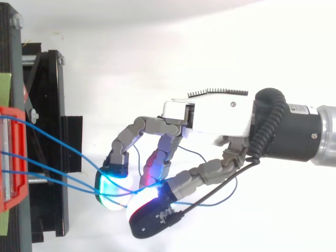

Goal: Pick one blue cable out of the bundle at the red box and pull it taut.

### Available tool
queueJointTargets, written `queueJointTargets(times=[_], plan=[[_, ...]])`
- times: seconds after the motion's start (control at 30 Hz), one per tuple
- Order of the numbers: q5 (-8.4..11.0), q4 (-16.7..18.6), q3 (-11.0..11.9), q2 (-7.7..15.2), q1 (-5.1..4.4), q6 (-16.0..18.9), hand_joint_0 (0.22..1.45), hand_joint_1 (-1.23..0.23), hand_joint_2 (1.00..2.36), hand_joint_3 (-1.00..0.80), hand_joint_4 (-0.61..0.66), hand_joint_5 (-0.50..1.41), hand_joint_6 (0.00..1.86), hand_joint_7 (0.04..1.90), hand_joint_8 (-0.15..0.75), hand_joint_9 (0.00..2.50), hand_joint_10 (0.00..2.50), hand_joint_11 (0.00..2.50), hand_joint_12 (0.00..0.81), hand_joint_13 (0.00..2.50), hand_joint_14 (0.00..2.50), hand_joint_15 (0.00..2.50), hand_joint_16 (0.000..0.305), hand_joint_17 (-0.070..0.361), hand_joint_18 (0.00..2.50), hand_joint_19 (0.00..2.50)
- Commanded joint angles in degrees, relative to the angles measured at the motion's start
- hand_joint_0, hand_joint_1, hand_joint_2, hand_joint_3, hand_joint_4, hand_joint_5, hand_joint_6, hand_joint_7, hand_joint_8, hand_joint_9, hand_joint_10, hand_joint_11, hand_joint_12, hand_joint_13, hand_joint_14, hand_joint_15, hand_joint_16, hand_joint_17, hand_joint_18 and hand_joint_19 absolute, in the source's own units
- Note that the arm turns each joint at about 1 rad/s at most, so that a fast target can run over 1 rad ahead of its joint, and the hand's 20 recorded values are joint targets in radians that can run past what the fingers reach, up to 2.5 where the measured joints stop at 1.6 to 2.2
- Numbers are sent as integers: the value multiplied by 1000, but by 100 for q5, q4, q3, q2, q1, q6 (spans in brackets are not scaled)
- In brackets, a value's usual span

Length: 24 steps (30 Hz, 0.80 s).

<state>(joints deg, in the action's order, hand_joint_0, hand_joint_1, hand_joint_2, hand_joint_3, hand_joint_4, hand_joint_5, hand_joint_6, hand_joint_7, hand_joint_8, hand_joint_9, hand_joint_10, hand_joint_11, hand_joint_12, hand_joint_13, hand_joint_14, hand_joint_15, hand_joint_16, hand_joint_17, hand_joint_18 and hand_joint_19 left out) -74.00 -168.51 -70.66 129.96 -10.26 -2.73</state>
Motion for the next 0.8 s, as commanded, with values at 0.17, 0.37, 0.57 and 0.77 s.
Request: queueJointTargets(times=[0.17,0.37,0.57,0.77], plan=[[0,-112,0,-50,15,-17,607,-880,1000,-500,41,-136,954,632,398,1297,1,1231,380,1066,15,480,48,109,967,532],[0,-112,0,-59,24,-26,546,-478,1000,-500,51,-122,909,699,428,1394,4,1148,420,1133,15,497,56,125,1017,568],[0,-112,0,-67,32,-26,585,-627,1013,-358,63,-135,910,709,429,1359,5,1191,415,1135,13,499,55,124,1014,569],[0,-121,0,-111,41,-44,632,-756,1018,-282,16,-144,937,701,423,1344,2,1241,400,1133,14,496,53,120,1024,562]])
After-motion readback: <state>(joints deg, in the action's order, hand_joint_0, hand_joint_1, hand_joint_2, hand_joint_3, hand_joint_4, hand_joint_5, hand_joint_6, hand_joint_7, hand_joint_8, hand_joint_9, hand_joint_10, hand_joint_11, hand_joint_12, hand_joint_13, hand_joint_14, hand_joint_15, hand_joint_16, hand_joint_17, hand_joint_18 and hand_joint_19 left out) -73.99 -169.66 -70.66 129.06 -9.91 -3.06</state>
